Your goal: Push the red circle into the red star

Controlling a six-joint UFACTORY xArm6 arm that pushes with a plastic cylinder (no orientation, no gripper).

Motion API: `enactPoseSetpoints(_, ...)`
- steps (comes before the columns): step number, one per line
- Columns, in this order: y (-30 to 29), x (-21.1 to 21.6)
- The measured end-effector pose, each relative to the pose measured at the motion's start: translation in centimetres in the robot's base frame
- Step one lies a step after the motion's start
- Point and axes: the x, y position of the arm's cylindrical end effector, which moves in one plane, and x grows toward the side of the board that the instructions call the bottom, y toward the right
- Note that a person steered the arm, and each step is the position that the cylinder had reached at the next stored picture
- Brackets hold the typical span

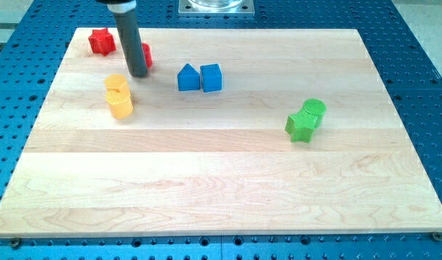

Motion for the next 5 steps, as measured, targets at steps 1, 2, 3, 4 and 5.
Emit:
enactPoseSetpoints(1, 2.0, 0.4)
enactPoseSetpoints(2, 1.6, -2.3)
enactPoseSetpoints(3, 0.3, -3.8)
enactPoseSetpoints(4, 4.4, -5.6)
enactPoseSetpoints(5, 2.5, -8.6)
